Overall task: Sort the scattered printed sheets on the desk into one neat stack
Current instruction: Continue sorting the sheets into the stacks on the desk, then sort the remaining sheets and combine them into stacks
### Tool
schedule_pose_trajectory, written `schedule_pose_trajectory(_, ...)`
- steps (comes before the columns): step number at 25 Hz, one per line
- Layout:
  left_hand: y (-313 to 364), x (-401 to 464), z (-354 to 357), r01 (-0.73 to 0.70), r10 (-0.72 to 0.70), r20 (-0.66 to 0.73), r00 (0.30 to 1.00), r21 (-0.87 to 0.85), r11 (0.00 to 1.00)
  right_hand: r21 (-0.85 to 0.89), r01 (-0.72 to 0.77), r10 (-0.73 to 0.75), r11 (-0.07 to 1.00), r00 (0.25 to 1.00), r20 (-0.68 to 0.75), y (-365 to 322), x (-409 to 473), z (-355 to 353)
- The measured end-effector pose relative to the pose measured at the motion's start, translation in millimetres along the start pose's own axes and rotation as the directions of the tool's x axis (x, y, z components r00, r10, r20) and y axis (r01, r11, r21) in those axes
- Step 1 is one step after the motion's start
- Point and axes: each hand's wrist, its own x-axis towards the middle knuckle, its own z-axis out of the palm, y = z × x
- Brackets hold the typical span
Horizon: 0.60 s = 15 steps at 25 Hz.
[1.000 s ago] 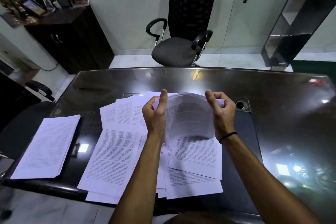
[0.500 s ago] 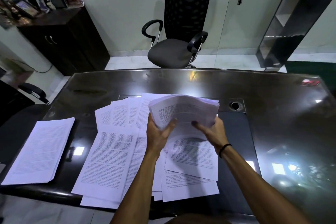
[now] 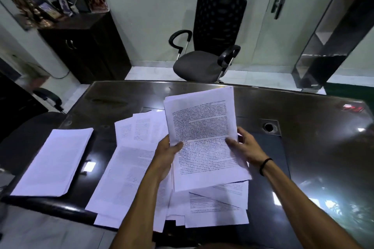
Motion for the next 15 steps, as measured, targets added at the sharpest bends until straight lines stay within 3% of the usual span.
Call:
schedule_pose_trajectory(3,8.2,-22.0,-20.9,0.009,-0.002,0.058,0.998,-0.134,0.991,0.062,0.016,-0.020,0.998,0.998,0.062,-9.8,-3.7,30.1)
schedule_pose_trajectory(10,-3.0,-62.5,-99.3,0.031,-0.045,-0.140,0.989,-0.100,0.994,0.017,-0.033,0.028,0.999,0.971,0.236,-3.6,-6.8,126.3)
schedule_pose_trajectory(15,-23.2,-79.7,-198.0,0.092,-0.109,-0.286,0.952,-0.072,0.993,-0.073,-0.053,0.075,0.996,0.933,0.351,7.6,8.0,231.2)
